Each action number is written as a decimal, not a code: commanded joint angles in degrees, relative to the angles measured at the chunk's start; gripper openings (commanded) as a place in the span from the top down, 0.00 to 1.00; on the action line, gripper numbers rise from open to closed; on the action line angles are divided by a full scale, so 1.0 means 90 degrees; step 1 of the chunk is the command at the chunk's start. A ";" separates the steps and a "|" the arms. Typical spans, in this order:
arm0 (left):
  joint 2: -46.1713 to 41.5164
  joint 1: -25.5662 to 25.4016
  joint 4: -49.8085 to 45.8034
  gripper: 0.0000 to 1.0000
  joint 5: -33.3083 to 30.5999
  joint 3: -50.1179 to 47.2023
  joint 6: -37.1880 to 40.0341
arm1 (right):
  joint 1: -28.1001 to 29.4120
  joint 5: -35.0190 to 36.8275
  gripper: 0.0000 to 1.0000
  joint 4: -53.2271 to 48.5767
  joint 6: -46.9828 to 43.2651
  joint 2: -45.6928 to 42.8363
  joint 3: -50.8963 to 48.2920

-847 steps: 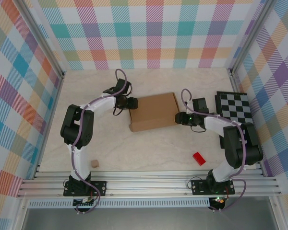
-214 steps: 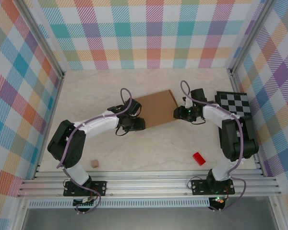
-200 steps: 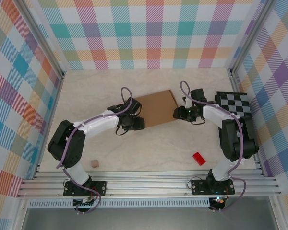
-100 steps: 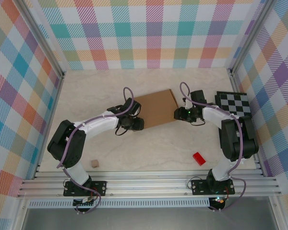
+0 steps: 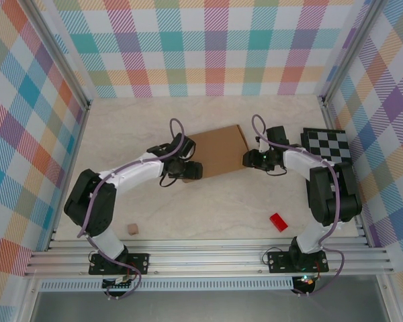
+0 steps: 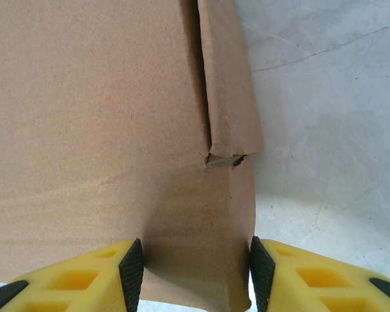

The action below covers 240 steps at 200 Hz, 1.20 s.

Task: Fold the paper box

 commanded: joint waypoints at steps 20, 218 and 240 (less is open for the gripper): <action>-0.0308 0.0131 0.0222 0.28 0.0245 -0.0469 -0.0321 | 0.0040 -0.0169 0.51 0.0085 -0.0074 -0.0090 0.0061; 0.0243 -0.0036 0.0541 0.51 -0.0296 -0.0347 0.0167 | 0.0060 0.0407 0.54 -0.0001 -0.0358 -0.0052 -0.0007; 0.0283 0.0002 0.0922 0.51 -0.0064 -0.0557 0.0250 | 0.0074 0.0405 0.54 0.0049 -0.0342 0.0025 0.0040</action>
